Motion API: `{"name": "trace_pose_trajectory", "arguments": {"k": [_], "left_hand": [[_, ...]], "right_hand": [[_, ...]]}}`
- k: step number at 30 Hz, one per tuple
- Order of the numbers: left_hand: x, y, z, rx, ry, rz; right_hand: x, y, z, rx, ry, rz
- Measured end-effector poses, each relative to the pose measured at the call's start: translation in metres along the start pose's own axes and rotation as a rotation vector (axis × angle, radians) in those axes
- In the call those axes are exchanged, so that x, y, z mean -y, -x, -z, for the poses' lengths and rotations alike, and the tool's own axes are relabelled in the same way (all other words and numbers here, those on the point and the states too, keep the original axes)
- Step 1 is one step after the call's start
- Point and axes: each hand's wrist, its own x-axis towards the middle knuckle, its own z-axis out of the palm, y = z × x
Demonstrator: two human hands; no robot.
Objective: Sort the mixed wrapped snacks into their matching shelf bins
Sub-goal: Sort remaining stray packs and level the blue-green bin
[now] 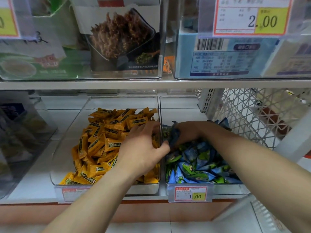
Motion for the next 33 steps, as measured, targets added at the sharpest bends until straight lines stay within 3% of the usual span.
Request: {"name": "trace_pose_trajectory", "arguments": {"k": [4, 8, 11, 13, 17, 18, 20, 23, 25, 27, 30, 33], "left_hand": [[-0.001, 0.001, 0.0, -0.008, 0.01, -0.002], [0.0, 0.0, 0.001, 0.006, 0.017, 0.012], [0.0, 0.0, 0.001, 0.017, 0.021, 0.015], [0.0, 0.0, 0.002, 0.021, 0.025, 0.015], [0.0, 0.001, 0.003, 0.018, 0.045, 0.019], [0.0, 0.001, 0.003, 0.016, 0.049, 0.021], [0.0, 0.001, 0.003, 0.016, 0.048, 0.021], [0.0, 0.001, 0.003, 0.014, 0.044, 0.02], [0.001, 0.002, 0.004, 0.014, 0.05, 0.016], [0.001, 0.001, 0.003, 0.016, 0.051, 0.008], [0.003, 0.001, 0.003, 0.019, 0.058, 0.002], [0.004, 0.0, 0.003, 0.013, 0.06, -0.007]], "right_hand": [[-0.006, 0.008, 0.004, -0.084, -0.053, 0.017], [-0.024, 0.033, 0.03, -0.246, -0.445, 0.074], [-0.037, 0.048, 0.042, -0.396, -0.533, 0.064], [-0.048, 0.051, 0.049, -0.436, -0.417, -0.04], [-0.037, 0.056, 0.05, -0.447, 0.107, -0.391], [-0.028, 0.056, 0.048, -0.532, 0.179, -0.38], [-0.013, 0.051, 0.041, -0.623, 0.113, -0.155], [0.007, 0.04, 0.025, -0.291, -0.132, 0.05], [0.012, 0.026, 0.015, -0.147, 0.041, -0.017], [0.012, 0.013, 0.01, -0.134, 0.241, -0.097], [0.009, 0.005, 0.012, -0.033, 0.261, -0.139], [0.003, 0.005, 0.006, -0.122, 0.352, -0.065]]}}
